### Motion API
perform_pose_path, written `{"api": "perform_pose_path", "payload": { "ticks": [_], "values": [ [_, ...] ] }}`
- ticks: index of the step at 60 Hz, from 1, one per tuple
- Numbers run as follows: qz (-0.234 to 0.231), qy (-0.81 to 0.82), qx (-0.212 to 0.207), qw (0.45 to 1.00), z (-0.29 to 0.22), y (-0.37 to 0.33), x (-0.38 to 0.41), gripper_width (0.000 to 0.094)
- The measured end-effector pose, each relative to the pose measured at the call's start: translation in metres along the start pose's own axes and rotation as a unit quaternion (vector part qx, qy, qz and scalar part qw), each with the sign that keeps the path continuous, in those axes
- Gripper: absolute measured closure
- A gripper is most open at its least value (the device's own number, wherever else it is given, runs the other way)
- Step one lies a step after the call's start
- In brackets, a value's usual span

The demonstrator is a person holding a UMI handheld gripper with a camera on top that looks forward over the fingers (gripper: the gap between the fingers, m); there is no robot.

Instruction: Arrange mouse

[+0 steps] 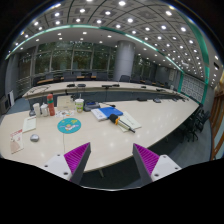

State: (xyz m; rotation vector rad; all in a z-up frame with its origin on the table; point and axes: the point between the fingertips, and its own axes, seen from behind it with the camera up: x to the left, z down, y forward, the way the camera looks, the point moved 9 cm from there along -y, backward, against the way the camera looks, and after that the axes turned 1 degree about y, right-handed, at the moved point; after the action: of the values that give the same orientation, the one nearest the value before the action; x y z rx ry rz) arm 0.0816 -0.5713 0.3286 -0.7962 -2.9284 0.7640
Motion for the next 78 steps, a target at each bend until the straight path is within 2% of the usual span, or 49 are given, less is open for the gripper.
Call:
{"api": "perform_pose_path", "payload": {
  "ticks": [9,23,36,43,51,63,78],
  "values": [
    [-0.017,0.004,0.009,1.0,0.019,0.004,0.019,0.0076],
    [-0.065,-0.033,0.051,0.996,0.084,0.023,0.091,0.0081],
    [-0.147,-0.069,0.087,0.983,0.14,0.062,0.234,0.0075],
    [-0.193,-0.081,0.08,0.975,0.148,0.097,0.325,0.0073],
    [-0.223,-0.095,0.082,0.967,0.154,0.137,0.412,0.0078],
    [-0.225,-0.107,0.086,0.965,0.148,0.184,0.495,0.0079],
    [-0.213,-0.129,0.077,0.965,0.121,0.241,0.538,0.0073]
  ]
}}
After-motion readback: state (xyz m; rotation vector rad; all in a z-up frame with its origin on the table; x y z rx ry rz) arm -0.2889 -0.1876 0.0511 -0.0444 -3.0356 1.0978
